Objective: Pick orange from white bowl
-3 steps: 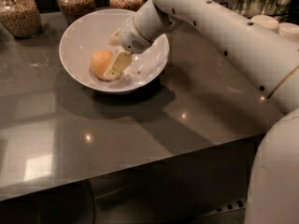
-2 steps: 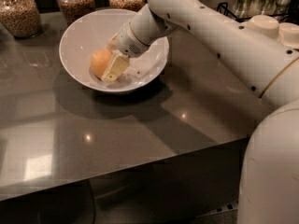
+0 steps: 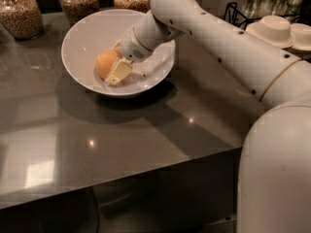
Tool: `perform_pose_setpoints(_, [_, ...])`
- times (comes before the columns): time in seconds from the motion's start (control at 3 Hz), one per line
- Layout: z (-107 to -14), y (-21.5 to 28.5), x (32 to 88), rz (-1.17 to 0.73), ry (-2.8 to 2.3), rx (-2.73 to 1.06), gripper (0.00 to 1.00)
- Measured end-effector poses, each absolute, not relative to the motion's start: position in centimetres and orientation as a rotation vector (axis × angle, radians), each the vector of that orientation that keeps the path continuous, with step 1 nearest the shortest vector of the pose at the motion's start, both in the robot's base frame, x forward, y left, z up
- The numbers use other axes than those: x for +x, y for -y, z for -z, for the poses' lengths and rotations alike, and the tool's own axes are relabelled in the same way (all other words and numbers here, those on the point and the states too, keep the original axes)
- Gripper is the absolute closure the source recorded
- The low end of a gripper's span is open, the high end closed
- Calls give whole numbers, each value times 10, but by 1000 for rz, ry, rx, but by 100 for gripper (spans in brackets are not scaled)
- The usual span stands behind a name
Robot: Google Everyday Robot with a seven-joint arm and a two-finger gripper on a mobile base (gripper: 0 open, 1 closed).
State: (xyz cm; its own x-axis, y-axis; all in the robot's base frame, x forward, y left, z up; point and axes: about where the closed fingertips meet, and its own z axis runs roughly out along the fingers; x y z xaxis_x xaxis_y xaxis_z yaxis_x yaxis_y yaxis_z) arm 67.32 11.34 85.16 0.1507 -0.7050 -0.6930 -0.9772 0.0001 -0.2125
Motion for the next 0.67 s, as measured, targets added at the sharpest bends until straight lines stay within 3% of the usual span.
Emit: perform_pose_setpoints(0.67, [-899,-98,675,-422,-1575,-1745,98])
